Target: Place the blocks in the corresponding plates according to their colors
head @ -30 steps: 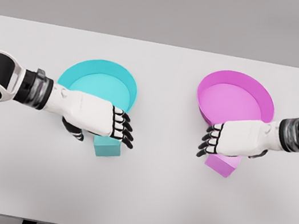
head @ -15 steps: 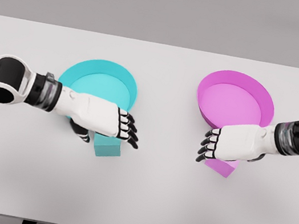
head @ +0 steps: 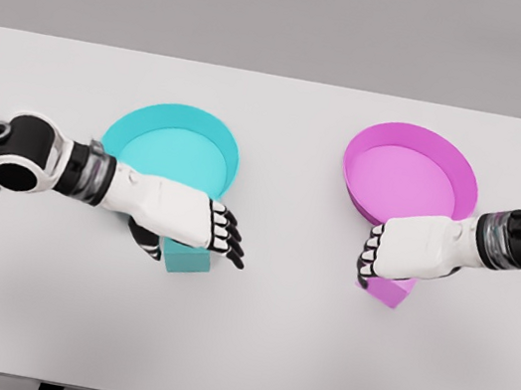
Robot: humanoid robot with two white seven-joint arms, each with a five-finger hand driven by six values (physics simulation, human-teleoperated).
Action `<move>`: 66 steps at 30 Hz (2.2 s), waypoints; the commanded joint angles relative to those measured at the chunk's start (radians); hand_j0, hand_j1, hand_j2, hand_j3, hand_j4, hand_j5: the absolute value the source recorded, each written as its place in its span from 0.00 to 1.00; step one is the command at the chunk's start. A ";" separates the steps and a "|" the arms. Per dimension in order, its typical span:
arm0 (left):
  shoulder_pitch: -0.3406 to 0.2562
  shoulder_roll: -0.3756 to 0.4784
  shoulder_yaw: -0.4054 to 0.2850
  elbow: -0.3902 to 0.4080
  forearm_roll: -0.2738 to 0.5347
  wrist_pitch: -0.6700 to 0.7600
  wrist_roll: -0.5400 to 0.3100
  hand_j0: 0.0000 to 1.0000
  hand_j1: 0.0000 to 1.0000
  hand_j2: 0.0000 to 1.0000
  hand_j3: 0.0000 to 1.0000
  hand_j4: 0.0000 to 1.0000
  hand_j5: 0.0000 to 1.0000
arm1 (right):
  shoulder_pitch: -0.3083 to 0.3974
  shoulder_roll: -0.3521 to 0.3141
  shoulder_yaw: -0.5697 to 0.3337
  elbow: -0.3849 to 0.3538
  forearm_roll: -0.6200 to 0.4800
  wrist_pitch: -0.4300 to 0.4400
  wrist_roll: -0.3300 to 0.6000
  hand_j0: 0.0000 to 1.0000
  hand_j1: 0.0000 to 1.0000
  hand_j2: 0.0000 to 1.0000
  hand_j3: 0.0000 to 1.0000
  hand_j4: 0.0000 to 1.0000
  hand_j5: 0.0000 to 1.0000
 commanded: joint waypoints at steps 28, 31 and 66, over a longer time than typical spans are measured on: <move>0.006 -0.013 0.001 -0.010 0.010 0.002 0.000 0.65 0.65 0.65 0.65 0.65 0.65 | -0.074 0.008 -0.146 0.078 -0.321 0.005 -0.003 0.55 0.55 0.55 0.55 0.55 0.55; 0.003 -0.013 0.003 -0.032 0.010 0.002 0.000 0.63 0.63 0.63 0.63 0.63 0.63 | -0.074 0.010 -0.234 0.159 -0.356 0.005 -0.003 0.55 0.55 0.55 0.55 0.55 0.55; 0.020 0.015 0.337 -0.008 0.016 0.002 0.000 0.61 0.61 0.61 0.61 0.61 0.61 | -0.135 0.148 -0.197 0.482 -0.321 0.005 -0.003 1.00 1.00 1.00 1.00 1.00 1.00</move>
